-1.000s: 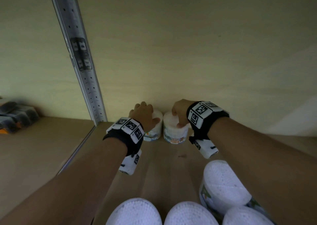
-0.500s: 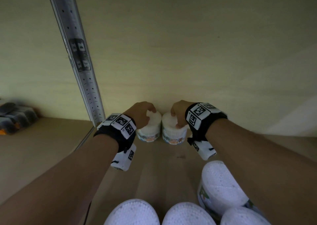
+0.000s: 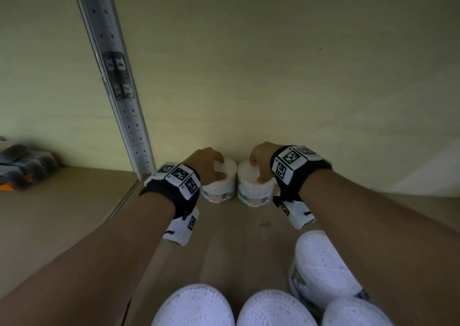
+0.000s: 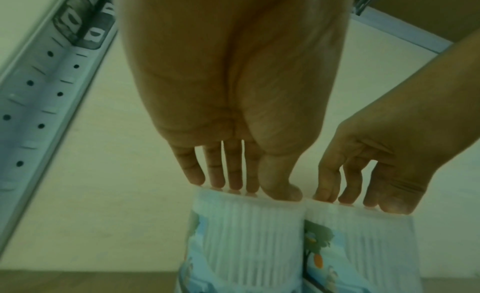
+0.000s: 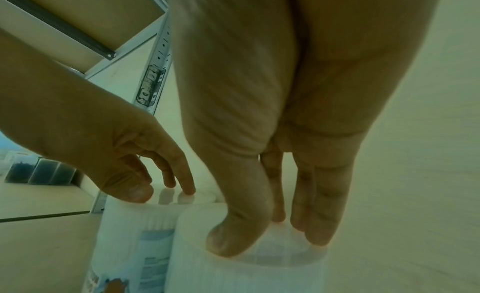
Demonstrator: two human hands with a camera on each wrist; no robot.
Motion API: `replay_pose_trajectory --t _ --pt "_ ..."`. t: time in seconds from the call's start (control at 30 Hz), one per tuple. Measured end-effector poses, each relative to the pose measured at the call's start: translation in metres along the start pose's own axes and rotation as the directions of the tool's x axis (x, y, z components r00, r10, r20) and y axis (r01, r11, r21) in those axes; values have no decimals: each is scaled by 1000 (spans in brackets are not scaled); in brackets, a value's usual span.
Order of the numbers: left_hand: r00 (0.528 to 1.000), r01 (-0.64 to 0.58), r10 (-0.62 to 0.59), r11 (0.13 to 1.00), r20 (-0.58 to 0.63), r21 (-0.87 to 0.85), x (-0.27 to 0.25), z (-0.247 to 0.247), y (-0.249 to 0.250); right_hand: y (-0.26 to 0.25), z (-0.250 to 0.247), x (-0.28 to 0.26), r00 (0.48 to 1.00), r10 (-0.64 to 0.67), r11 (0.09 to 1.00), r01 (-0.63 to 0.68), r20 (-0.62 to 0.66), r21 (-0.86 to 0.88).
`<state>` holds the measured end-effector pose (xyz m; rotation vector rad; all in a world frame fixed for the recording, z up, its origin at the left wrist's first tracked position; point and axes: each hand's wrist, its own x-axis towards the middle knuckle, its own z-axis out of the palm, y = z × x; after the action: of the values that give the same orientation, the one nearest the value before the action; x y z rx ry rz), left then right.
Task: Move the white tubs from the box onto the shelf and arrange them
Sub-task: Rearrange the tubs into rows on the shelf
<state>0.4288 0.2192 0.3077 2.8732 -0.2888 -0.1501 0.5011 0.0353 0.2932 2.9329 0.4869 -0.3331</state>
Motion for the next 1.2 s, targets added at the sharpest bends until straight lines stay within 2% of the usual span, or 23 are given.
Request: replay_pose_trajectory --t 0.07,0.2,0.27,0.4,0.47,0.57,0.67,0.77,0.83,0.87,0.93,0.97,1.07,1.2 --pt "1000 0 0 1000 4 -14 1 0 -1 -2 5 1 1000 19 999 -18 25 -39" --pt "1000 -3 3 1000 1 0 3 -1 -2 -1 10 -2 998 67 998 -67 -21 9" --pt "1000 -9 9 1000 6 7 2 -2 -1 -1 8 -3 999 32 999 -32 -39 -14" --pt "999 -20 18 999 49 47 -5 -6 0 -12 -7 -12 998 -17 994 23 59 -103" --pt "997 -27 22 998 70 58 -13 -9 3 -20 -11 -16 996 -50 994 57 78 -90" --pt "993 -66 59 996 101 68 -34 -14 7 -35 -13 -44 995 -43 985 57 88 -166" --pt "987 -108 99 992 126 72 -58 -16 9 -48 -18 -79 985 -41 975 76 167 -208" --pt "984 -105 97 993 148 47 -82 -17 9 -58 -4 -87 973 -88 968 133 212 -212" --pt "981 -105 96 993 167 45 -97 -17 11 -55 18 -60 976 -82 964 130 204 -233" --pt "981 -106 97 993 170 48 -104 -16 12 -49 33 -43 966 -77 966 135 248 -223" --pt "981 -110 99 992 164 58 -116 -14 15 -46 51 -35 961 -83 975 134 264 -178" --pt "982 -114 103 991 157 65 -122 -14 17 -49 48 -47 963 -70 977 119 261 -175" --pt "985 -121 108 988 133 96 -142 -14 22 -62 35 -85 984 -102 979 124 143 -160" --pt "985 -122 111 990 135 74 -158 -10 25 -69 25 -128 986 -73 988 92 150 -125"
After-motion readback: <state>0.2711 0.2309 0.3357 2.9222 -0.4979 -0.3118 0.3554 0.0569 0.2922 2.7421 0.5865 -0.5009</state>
